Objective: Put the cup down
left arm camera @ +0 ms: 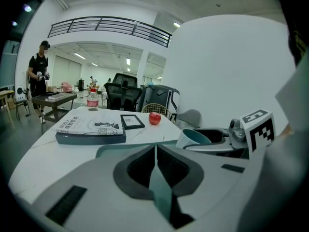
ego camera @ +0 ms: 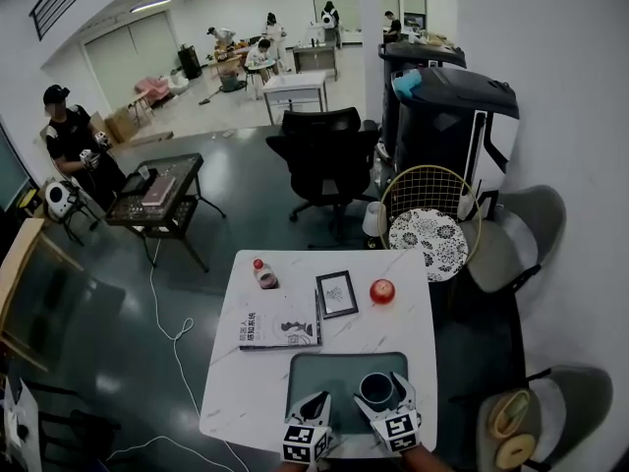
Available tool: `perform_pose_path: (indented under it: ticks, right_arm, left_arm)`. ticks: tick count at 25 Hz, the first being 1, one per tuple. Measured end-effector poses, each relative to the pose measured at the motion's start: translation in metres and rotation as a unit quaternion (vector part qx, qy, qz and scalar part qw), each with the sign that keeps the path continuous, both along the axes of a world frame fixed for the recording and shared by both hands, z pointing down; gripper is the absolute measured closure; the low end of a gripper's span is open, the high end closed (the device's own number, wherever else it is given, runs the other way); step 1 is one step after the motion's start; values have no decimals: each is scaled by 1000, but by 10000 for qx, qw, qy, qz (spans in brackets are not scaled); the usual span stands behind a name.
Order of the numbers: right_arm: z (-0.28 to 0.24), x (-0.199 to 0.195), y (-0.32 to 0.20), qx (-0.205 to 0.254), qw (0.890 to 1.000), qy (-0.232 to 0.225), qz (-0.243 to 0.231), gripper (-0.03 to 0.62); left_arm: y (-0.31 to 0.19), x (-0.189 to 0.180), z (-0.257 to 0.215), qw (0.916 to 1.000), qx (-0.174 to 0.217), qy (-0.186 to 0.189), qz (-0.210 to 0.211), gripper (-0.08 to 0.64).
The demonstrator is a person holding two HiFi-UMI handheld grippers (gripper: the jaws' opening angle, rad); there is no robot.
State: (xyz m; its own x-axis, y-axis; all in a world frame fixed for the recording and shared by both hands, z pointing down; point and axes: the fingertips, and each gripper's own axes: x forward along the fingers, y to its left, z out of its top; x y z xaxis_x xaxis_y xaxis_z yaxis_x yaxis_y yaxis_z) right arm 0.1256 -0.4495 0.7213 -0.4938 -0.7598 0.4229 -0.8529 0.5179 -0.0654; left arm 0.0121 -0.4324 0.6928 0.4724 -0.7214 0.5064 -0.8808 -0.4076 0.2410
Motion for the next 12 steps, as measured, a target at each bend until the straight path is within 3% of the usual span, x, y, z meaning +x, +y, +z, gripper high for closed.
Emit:
perform_pose_path:
  ticks: [12]
  right_arm:
    - [-49,7,34,304,9993,19,239,179]
  left_arm:
    - [33,-14,-35,9992,355,126,-104,537]
